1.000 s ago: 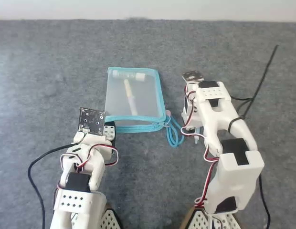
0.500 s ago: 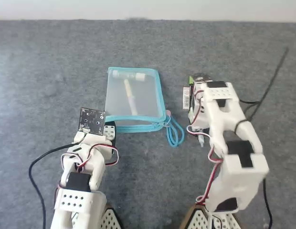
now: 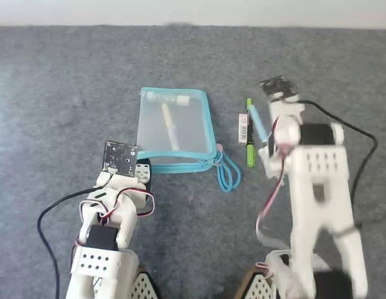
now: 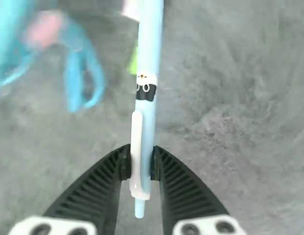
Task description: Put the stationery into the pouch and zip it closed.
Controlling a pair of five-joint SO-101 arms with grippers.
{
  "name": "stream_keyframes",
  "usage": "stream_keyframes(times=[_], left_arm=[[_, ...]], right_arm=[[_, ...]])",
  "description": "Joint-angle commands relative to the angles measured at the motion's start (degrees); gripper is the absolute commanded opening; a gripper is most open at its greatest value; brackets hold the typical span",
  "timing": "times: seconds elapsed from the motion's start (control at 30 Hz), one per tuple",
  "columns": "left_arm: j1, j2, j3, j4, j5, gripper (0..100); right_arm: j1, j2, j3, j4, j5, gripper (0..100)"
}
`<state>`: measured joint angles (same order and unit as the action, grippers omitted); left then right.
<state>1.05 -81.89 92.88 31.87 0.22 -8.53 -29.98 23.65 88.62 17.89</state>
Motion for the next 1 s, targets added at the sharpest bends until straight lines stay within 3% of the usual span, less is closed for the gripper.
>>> stream_keyframes(times=[0.0, 0.13, 0.27, 0.73, 0.97], left_arm=[[0.62, 0.0, -1.19, -1.67, -0.79, 1], [0.44, 0.0, -1.19, -1.67, -0.79, 1], [0.35, 0.0, -1.19, -1.58, -0.79, 1], [0.26, -0.18, -1.19, -1.58, -0.79, 1], [0.62, -0.18, -1.19, -1.58, -0.79, 1]], right_arm=[[-8.31, -12.44, -0.26, 6.73, 1.85, 0.7], [-19.38, -15.78, -0.35, 13.85, 2.2, 0.7], [-24.04, -15.69, -0.09, 14.02, 4.04, 0.7], [-25.63, -15.69, -0.09, 14.2, 4.13, 0.7], [-25.8, -16.31, 4.48, 13.93, 9.05, 0.7]])
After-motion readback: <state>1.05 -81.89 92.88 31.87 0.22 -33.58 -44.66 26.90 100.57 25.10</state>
